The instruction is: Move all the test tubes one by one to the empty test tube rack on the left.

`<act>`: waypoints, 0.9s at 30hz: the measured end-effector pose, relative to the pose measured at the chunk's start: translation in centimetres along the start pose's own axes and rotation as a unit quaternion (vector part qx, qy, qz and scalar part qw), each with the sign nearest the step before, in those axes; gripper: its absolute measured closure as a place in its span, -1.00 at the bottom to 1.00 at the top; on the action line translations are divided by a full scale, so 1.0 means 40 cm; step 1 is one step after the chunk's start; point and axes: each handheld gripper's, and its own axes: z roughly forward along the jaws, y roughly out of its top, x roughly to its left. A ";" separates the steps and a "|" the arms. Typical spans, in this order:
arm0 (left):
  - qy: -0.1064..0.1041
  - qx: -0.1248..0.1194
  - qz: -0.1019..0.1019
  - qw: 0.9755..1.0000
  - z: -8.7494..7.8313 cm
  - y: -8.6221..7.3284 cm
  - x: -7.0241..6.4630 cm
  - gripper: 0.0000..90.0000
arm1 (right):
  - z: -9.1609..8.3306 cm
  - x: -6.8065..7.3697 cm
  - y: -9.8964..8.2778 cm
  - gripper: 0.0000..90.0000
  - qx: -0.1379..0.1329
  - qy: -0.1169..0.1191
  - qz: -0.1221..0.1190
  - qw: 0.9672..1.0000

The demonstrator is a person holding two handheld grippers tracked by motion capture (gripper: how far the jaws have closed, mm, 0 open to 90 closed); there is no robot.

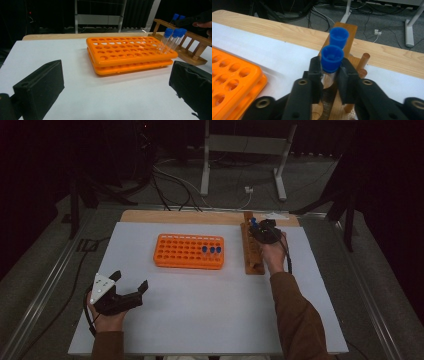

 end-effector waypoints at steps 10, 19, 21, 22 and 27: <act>0.000 -0.001 -0.002 1.000 -0.002 0.001 0.000 -0.98 | -0.048 0.010 0.024 0.72 -0.032 -0.008 -0.010 0.999; 0.000 0.003 0.002 1.000 0.002 -0.001 -0.004 -0.98 | -0.111 0.027 0.054 0.72 -0.070 -0.001 -0.017 0.997; 0.000 0.004 0.001 1.000 0.004 -0.002 -0.005 -0.98 | -0.124 0.028 0.058 0.72 -0.076 -0.002 -0.022 0.997; 0.000 0.004 -0.001 1.000 0.005 -0.002 -0.005 -0.98 | -0.130 0.028 0.059 0.72 -0.079 -0.002 -0.022 0.997; 0.004 0.007 0.001 1.000 0.006 -0.002 -0.004 -0.98 | -0.161 0.031 0.058 0.72 -0.088 0.013 -0.019 0.996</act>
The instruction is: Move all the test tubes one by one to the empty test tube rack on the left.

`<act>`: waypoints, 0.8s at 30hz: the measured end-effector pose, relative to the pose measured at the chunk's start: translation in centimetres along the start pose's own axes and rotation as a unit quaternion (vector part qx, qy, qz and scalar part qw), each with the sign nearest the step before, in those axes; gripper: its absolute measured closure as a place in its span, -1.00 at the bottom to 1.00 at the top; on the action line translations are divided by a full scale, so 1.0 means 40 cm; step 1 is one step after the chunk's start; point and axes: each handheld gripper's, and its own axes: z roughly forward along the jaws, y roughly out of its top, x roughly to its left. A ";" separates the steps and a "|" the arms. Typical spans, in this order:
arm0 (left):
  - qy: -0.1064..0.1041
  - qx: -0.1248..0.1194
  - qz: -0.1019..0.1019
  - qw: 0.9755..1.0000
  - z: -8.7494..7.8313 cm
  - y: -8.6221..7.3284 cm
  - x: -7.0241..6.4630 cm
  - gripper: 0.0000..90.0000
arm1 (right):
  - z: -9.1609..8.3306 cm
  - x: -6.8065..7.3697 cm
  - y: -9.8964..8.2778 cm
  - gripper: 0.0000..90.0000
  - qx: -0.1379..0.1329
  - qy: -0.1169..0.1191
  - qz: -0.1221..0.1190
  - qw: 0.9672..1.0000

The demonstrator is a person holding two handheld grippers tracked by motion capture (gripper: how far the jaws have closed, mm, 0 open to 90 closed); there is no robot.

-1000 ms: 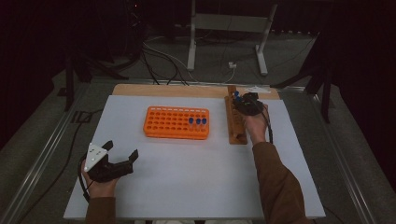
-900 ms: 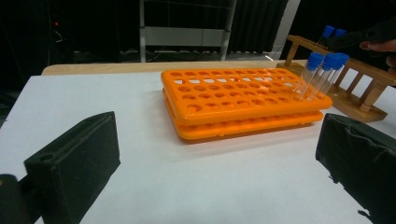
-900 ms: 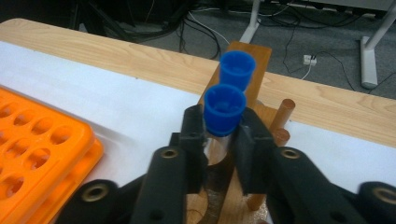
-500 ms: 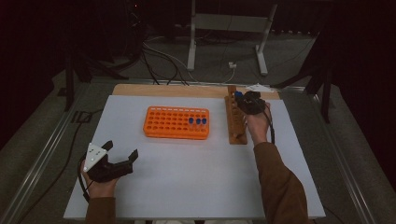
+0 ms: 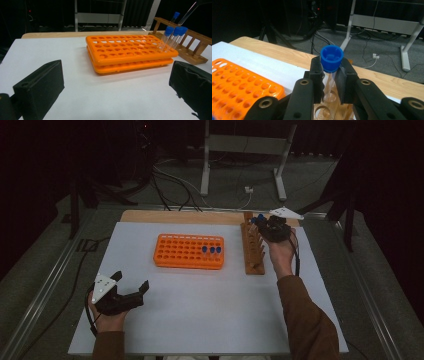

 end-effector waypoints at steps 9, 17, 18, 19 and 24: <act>0.005 0.001 0.009 1.000 0.004 0.005 -0.001 -0.98 | -0.039 0.023 -0.011 0.72 -0.004 0.023 -0.011 1.000; 0.016 0.007 0.032 0.999 0.000 0.012 -0.014 -0.98 | -0.076 0.029 -0.020 0.72 -0.004 0.057 0.002 0.998; 0.015 0.009 0.037 0.999 0.001 0.013 -0.018 -0.98 | -0.079 0.029 -0.023 0.72 -0.001 0.066 0.009 0.998; 0.013 0.010 0.039 0.999 0.003 0.015 -0.021 -0.98 | -0.081 0.029 -0.028 0.72 0.001 0.071 0.011 0.997; 0.003 0.009 0.046 0.999 0.009 0.028 -0.038 -0.98 | -0.091 0.030 -0.050 0.72 0.014 0.092 0.021 0.995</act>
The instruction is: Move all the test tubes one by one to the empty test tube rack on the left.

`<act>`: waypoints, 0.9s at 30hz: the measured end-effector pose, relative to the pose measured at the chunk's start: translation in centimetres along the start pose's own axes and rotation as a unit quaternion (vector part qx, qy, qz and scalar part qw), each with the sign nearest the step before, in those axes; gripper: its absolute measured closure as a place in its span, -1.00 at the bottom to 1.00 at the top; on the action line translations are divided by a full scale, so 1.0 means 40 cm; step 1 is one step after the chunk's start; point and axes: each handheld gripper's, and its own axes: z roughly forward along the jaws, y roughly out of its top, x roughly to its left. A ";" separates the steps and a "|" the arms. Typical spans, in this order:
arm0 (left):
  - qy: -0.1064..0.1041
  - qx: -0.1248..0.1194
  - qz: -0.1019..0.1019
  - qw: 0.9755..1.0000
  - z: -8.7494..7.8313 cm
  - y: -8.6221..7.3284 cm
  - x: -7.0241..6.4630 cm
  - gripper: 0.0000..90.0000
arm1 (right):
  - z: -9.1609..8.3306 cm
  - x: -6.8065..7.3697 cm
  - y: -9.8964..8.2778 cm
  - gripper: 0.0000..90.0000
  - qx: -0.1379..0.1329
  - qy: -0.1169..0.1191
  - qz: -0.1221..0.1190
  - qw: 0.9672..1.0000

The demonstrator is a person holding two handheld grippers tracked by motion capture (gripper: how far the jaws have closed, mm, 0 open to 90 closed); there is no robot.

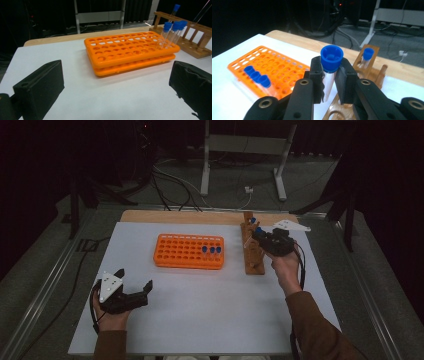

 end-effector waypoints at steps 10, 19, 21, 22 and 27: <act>-0.029 -0.002 0.006 1.000 0.028 0.044 -0.027 -0.98 | -0.030 0.031 -0.022 0.72 0.013 0.027 -0.013 0.999; -0.063 0.012 0.036 0.997 0.078 0.102 -0.075 -0.98 | -0.046 0.060 -0.023 0.71 0.018 0.052 -0.020 0.998; -0.068 0.014 0.044 0.997 0.089 0.113 -0.087 -0.98 | -0.047 0.068 -0.024 0.71 0.019 0.058 -0.024 0.998; -0.071 0.015 0.047 0.996 0.095 0.117 -0.093 -0.98 | -0.047 0.073 -0.025 0.71 0.020 0.061 -0.024 0.998; -0.085 0.017 0.056 0.995 0.125 0.135 -0.124 -0.98 | -0.048 0.095 -0.027 0.71 0.024 0.073 -0.031 0.997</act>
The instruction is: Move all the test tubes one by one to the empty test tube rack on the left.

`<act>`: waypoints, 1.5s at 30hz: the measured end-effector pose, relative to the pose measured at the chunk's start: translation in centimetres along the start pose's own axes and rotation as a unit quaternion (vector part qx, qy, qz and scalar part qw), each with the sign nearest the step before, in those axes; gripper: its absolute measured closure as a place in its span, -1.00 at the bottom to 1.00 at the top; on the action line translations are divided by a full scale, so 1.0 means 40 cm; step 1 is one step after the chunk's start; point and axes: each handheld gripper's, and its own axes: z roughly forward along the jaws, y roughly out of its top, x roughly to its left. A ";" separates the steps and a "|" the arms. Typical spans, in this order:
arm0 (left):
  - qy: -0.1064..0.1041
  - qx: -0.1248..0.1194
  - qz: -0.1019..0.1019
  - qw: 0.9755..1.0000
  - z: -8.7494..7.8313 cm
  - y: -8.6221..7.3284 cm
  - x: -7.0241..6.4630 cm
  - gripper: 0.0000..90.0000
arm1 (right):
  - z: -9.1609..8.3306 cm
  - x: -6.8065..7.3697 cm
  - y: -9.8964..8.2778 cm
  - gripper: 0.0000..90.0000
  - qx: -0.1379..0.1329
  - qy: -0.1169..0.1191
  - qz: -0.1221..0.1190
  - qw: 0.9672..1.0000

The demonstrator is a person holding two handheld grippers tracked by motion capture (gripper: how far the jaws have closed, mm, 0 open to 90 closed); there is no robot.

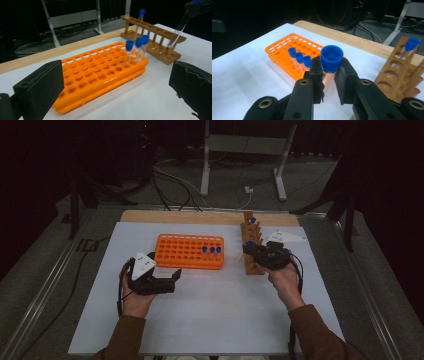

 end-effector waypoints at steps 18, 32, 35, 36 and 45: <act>-0.065 0.009 0.008 0.998 0.101 0.042 -0.096 -0.90 | 0.031 0.091 0.008 0.71 0.020 0.048 -0.028 0.998; -0.101 0.026 0.034 0.994 0.155 0.050 -0.162 -0.51 | 0.062 0.133 0.006 0.71 0.034 0.075 -0.035 0.996; -0.104 0.029 0.041 0.993 0.162 0.050 -0.171 -0.29 | 0.066 0.143 0.007 0.71 0.035 0.080 -0.037 0.995; -0.107 0.028 0.043 0.993 0.164 0.049 -0.173 -0.20 | 0.067 0.146 0.007 0.71 0.035 0.081 -0.038 0.995; -0.120 0.032 0.062 0.990 0.173 0.043 -0.184 0.54 | 0.074 0.162 0.010 0.71 0.038 0.095 -0.041 0.994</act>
